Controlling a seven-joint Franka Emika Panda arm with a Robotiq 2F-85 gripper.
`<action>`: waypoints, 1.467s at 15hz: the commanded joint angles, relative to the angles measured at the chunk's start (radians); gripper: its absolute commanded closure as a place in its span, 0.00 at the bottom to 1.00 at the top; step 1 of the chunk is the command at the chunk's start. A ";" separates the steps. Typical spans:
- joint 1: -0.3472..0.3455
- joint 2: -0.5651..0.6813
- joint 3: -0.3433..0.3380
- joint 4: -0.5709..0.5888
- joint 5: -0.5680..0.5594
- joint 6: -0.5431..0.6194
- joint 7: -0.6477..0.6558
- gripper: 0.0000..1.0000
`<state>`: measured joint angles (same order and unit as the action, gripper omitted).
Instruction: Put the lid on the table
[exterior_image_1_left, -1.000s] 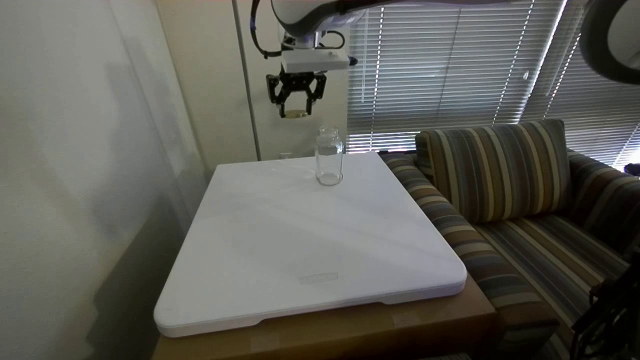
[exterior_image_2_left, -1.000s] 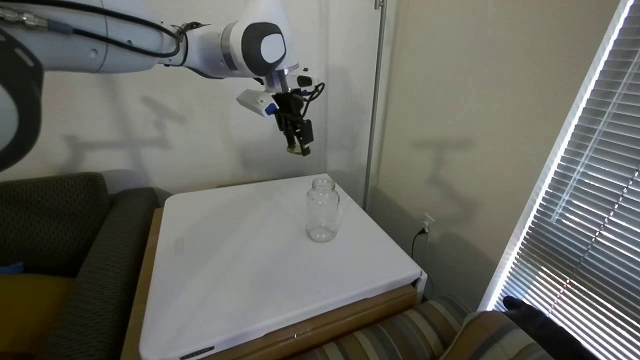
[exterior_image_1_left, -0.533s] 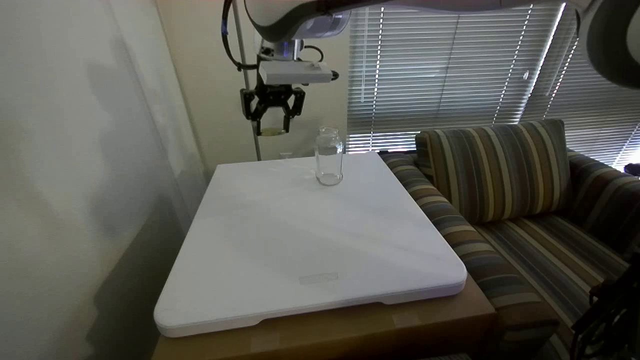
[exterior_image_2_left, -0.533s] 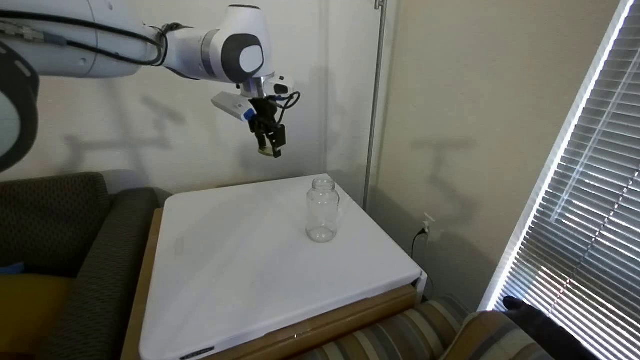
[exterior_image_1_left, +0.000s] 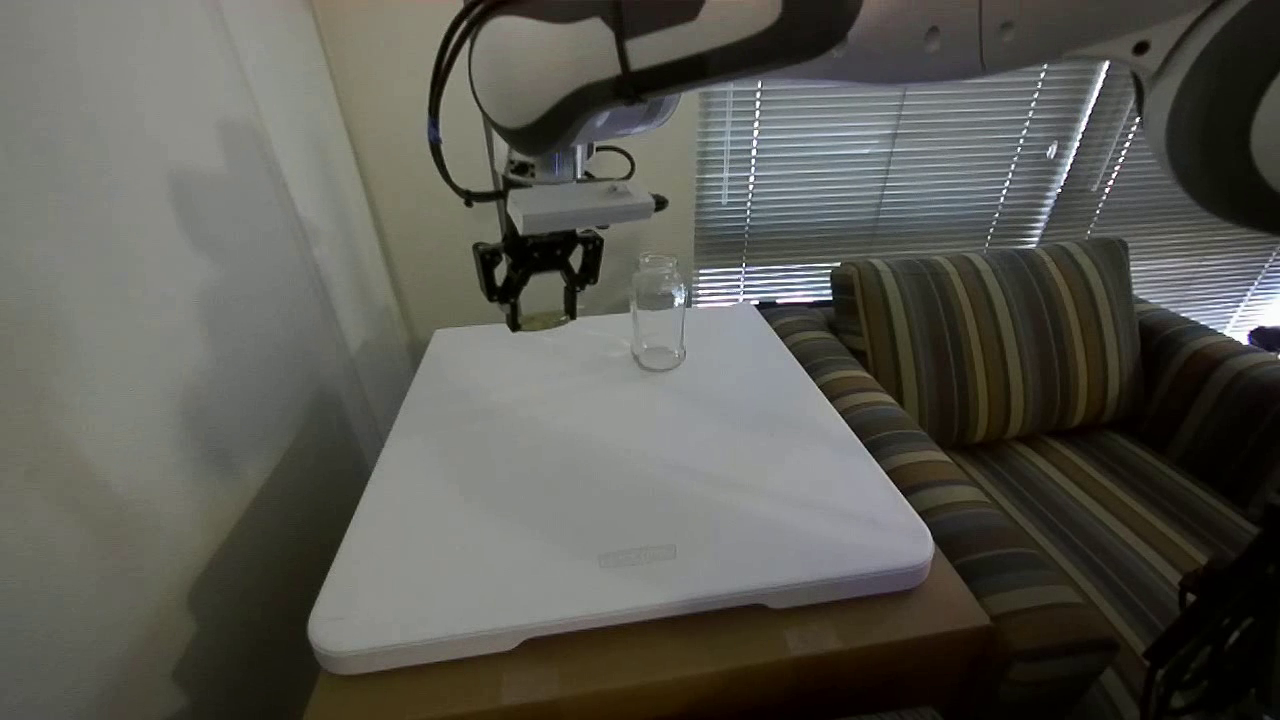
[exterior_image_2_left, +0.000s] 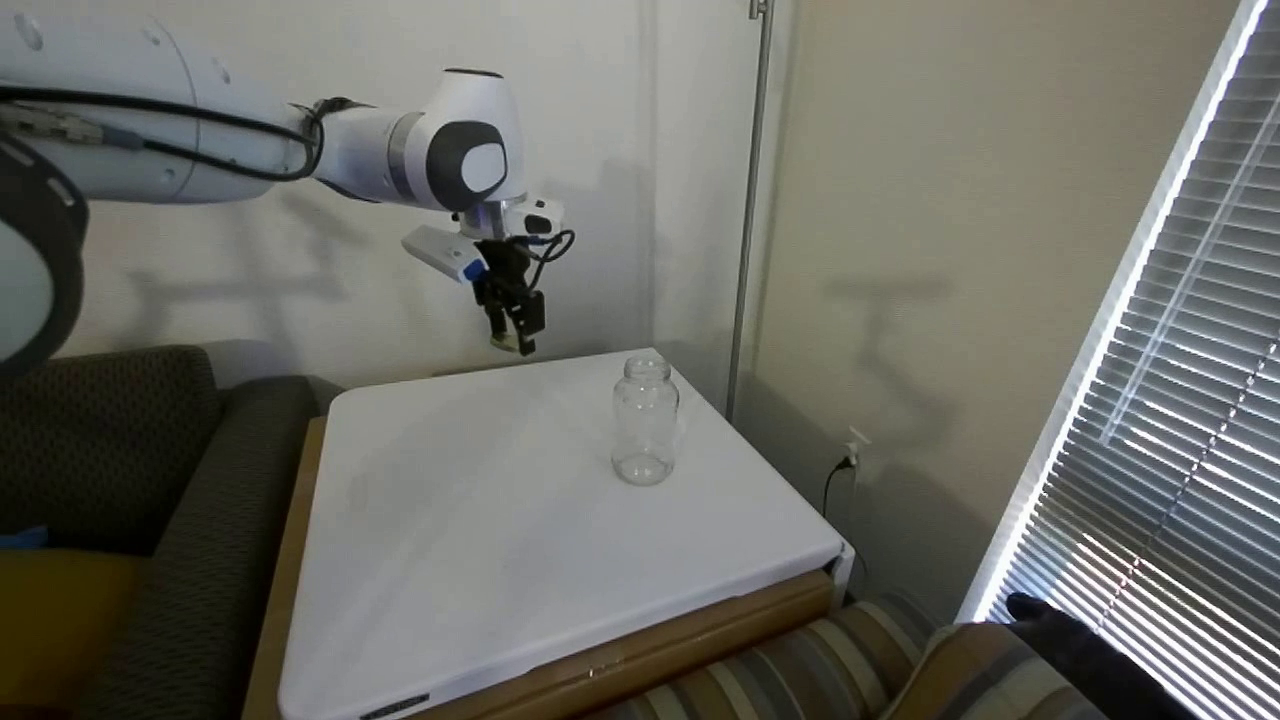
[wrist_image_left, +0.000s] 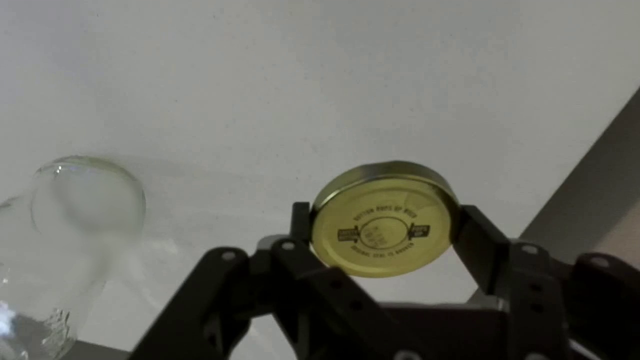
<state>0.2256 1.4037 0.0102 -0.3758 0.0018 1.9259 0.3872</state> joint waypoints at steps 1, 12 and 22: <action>0.006 0.060 -0.015 0.028 -0.002 -0.041 0.039 0.53; 0.015 0.086 -0.049 -0.185 -0.010 0.151 0.235 0.53; 0.023 0.036 -0.050 -0.343 -0.009 0.295 0.314 0.00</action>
<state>0.2446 1.4856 -0.0380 -0.6068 -0.0045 2.1617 0.7041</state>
